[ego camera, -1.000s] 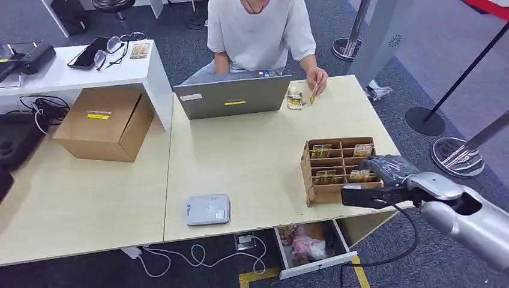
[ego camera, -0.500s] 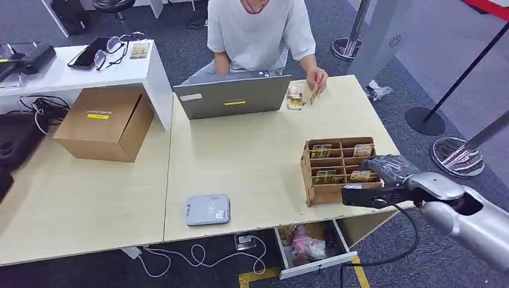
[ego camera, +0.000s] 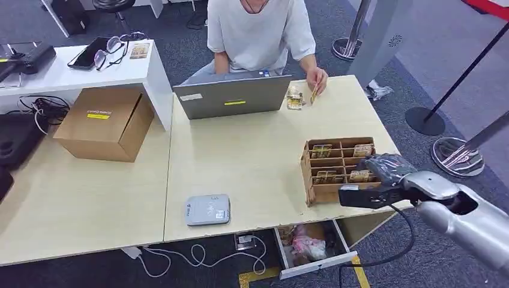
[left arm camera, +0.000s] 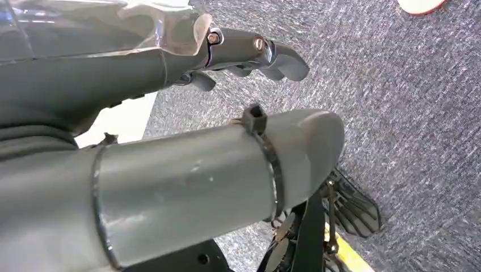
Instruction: Pass the card to the sensor for recognition and then transmit it.
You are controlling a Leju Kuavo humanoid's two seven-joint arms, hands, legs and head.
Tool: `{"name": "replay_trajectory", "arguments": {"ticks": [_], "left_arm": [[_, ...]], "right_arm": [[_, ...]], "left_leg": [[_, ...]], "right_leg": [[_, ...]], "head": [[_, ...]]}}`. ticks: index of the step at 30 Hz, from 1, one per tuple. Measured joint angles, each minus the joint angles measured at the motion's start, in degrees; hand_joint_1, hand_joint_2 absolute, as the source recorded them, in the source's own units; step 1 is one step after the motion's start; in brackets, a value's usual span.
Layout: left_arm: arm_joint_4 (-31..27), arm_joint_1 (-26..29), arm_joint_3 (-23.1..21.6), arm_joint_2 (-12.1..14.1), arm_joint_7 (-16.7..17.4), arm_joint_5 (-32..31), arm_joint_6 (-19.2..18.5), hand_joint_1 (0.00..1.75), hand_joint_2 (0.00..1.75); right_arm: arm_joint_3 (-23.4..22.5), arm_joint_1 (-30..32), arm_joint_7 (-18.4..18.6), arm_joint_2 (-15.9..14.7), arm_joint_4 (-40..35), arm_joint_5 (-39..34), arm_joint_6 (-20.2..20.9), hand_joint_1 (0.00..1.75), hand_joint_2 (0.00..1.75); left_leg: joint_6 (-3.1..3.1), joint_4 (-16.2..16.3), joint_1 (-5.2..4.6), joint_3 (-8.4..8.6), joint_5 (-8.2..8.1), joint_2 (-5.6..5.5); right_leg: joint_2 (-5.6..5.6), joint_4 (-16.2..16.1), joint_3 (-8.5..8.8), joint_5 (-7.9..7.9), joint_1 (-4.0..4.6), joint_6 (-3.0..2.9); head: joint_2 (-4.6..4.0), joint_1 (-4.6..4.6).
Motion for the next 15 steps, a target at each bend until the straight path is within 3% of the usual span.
{"name": "replay_trajectory", "arguments": {"ticks": [15], "left_arm": [[0.2,0.0,0.0,0.0,-0.2,-0.3,-0.3,0.00,0.00]], "right_arm": [[0.0,-1.0,0.0,1.5,0.6,1.2,0.5,0.73,1.75]], "left_leg": [[0.00,0.0,0.01,-0.01,0.00,-0.01]], "right_leg": [[-0.01,0.0,0.00,0.00,0.00,0.00]], "head": [[0.00,-0.02]]}}
